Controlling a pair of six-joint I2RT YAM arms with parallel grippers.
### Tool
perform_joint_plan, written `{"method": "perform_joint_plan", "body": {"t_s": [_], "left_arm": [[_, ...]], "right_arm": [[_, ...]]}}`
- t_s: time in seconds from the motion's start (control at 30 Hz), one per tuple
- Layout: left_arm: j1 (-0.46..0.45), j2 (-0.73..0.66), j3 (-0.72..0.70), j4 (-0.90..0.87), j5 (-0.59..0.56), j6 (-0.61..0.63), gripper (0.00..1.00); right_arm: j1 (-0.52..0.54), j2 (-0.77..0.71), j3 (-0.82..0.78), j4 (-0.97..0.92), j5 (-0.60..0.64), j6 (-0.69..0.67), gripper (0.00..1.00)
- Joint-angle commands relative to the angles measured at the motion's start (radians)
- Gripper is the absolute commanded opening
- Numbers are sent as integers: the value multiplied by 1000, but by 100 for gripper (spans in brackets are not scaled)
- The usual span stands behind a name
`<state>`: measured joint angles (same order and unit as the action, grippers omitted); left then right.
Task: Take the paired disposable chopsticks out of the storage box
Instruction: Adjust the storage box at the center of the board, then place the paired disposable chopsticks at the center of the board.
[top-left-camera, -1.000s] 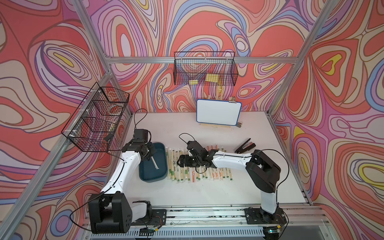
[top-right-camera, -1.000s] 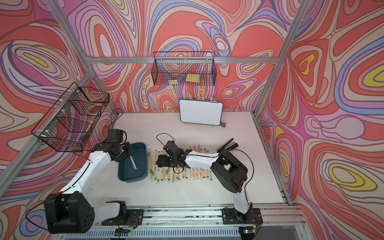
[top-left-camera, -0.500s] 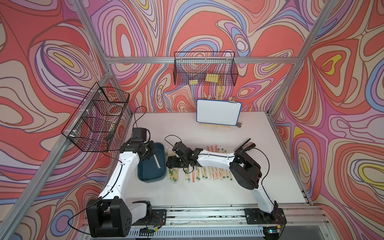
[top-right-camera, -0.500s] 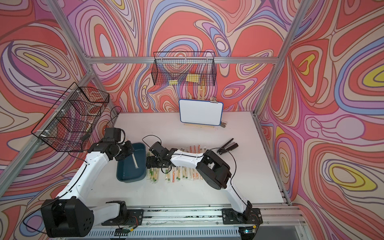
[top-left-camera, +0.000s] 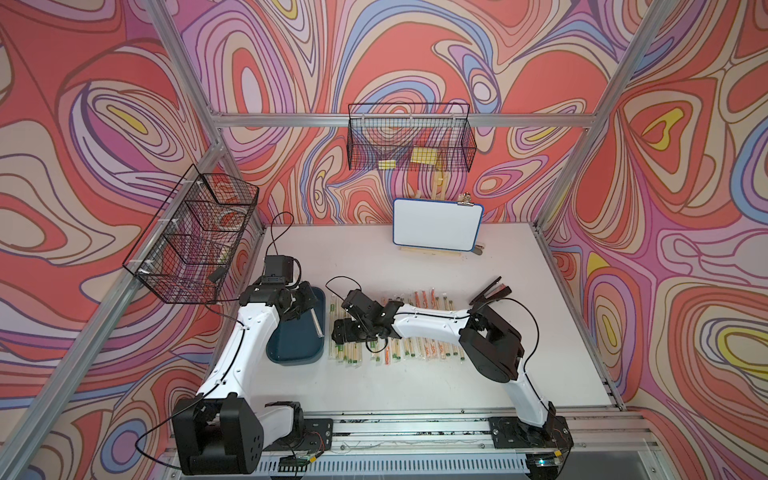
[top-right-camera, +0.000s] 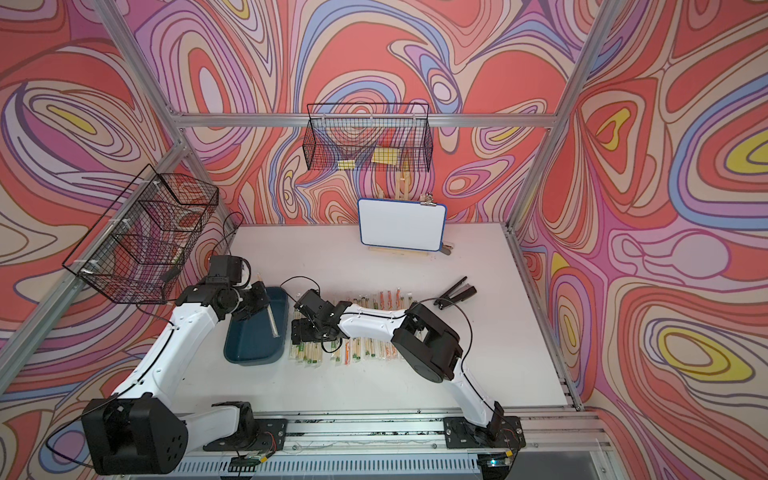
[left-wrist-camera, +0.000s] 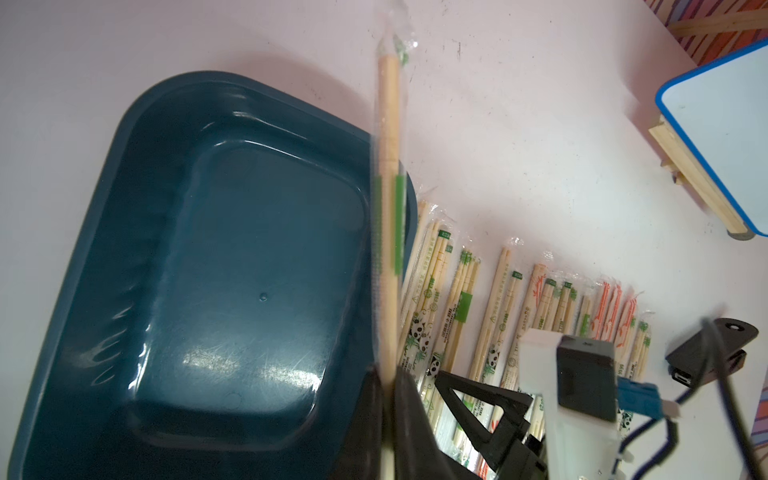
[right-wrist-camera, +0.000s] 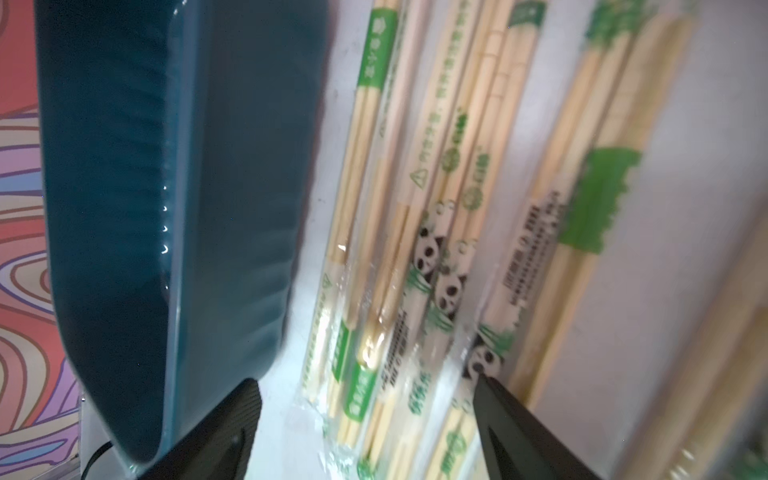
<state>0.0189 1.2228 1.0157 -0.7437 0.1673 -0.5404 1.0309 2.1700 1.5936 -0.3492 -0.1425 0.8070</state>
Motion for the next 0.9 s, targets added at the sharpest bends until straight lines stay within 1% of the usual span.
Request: {"method": "perform_joint_plan", "body": {"t_s": [0.0, 0.13, 0.3, 0.63, 0.87], "left_arm": [[-30, 0, 25, 1, 20, 29, 0], [-103, 27, 43, 4, -19, 36, 0], [-196, 79, 51, 45, -40, 6, 0], [-419, 264, 81, 125, -163, -44, 0], [-511, 406, 98, 173, -221, -74, 0]], "right_arm": [[-10, -128, -50, 13, 52, -12, 86], [-35, -229, -140, 25, 75, -14, 87], [-87, -336, -255, 23, 107, -14, 87], [-225, -549, -511, 23, 139, -2, 88], [-262, -635, -578, -15, 175, -18, 89]]}}
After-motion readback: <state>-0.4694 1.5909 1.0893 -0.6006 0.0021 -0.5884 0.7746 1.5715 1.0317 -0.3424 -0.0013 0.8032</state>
